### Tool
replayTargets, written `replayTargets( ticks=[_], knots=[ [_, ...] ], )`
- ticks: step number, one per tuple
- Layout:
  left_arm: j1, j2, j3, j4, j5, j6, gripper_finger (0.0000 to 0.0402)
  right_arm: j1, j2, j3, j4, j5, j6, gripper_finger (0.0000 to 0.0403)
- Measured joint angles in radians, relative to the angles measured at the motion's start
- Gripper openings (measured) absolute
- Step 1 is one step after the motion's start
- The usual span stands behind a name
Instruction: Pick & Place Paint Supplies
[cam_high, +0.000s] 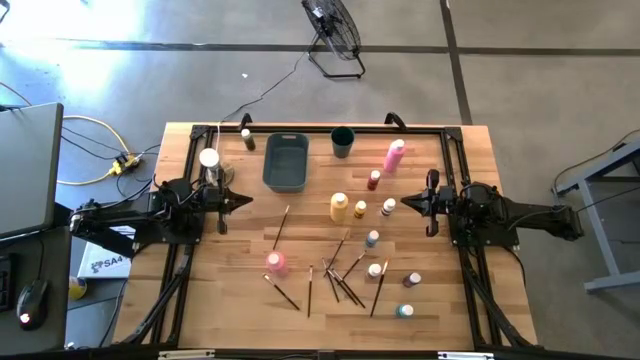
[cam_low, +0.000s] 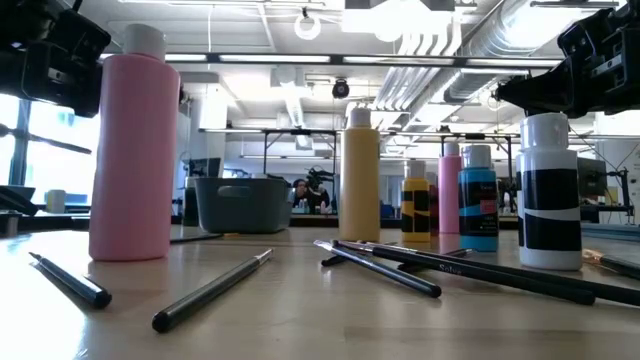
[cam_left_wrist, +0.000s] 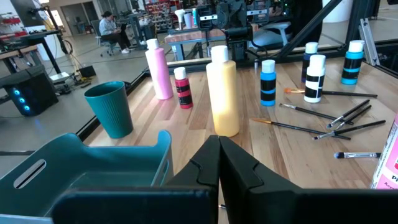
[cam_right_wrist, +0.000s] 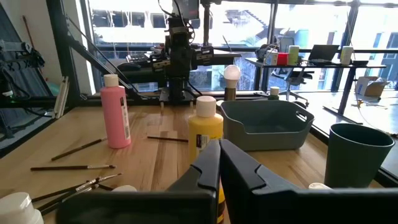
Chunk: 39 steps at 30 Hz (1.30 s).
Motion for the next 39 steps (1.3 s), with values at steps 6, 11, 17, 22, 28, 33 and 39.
replayTargets(
  ticks=[6,11,17,22,28,33,39],
  knots=[
    [0.000,0.000,0.000,0.000,0.000,0.000,0.0000,0.000,0.000,0.000,0.000,0.000,0.000,0.0003],
    [0.000,0.000,0.000,0.000,0.000,0.000,0.0000,0.000,0.000,0.000,0.000,0.000,0.000,0.0003],
    [0.000,0.000,0.000,0.000,0.000,0.000,0.0000,0.000,0.000,0.000,0.000,0.000,0.000,0.0003],
    [0.000,0.000,0.000,0.000,0.000,0.000,0.0000,0.000,0.000,0.000,0.000,0.000,0.000,0.0003],
    [0.000,0.000,0.000,0.000,0.000,0.000,0.0000,0.000,0.000,0.000,0.000,0.001,-0.004,0.0003],
    [0.000,0.000,0.000,0.000,0.000,0.000,0.0000,0.000,0.000,0.000,0.008,0.002,-0.022,0.0003],
    [0.000,0.000,0.000,0.000,0.000,0.000,0.0000,0.000,0.000,0.000,0.009,0.001,-0.020,0.0003]
  ],
)
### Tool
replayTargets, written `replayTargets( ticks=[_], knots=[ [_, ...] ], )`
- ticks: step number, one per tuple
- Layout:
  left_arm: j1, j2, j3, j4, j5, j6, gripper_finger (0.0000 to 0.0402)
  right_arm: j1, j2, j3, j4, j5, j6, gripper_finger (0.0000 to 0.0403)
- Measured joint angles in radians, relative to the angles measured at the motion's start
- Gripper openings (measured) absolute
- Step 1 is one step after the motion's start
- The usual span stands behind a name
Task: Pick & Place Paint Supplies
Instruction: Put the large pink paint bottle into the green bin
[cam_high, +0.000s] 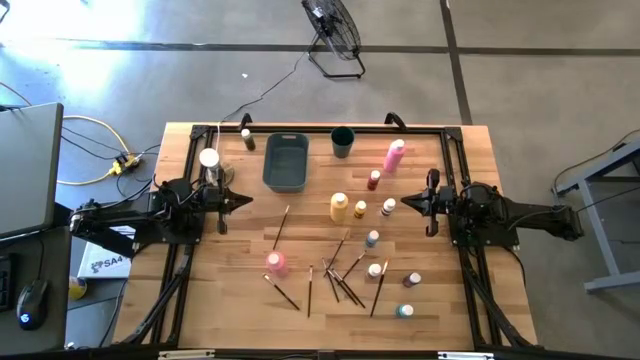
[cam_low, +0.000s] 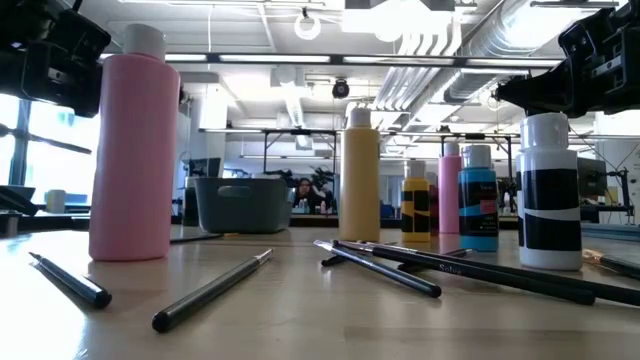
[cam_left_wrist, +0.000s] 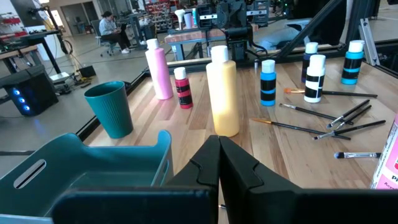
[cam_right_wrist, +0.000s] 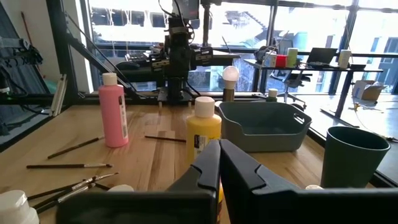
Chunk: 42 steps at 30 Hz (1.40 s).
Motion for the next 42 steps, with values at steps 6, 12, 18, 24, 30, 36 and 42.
replayTargets(
  ticks=[6,12,18,24,30,36,42],
  knots=[
    [0.000,0.000,0.000,0.000,0.000,0.000,0.0000,0.000,0.000,0.000,0.002,0.001,0.000,0.0003],
    [0.000,0.000,0.000,0.000,0.000,0.000,0.0000,0.000,0.000,0.000,0.003,-0.001,0.004,0.0003],
    [0.000,0.000,0.000,0.000,0.000,0.000,0.0000,0.000,0.000,0.000,0.007,-0.001,0.162,0.0003],
    [0.000,0.000,0.000,0.010,0.000,-0.006,0.0000,0.000,0.000,0.000,0.006,-0.003,0.180,0.0003],
    [0.000,0.000,0.000,0.014,0.001,-0.006,0.0000,0.000,0.000,0.000,0.006,-0.002,0.179,0.0003],
    [0.000,0.000,-0.002,0.032,0.006,-0.073,0.0000,0.000,0.000,0.000,0.006,-0.002,0.189,0.0003],
    [0.000,0.000,-0.004,0.050,0.007,-0.132,0.0000,0.000,0.000,0.000,0.006,-0.002,0.290,0.0003]
  ],
)
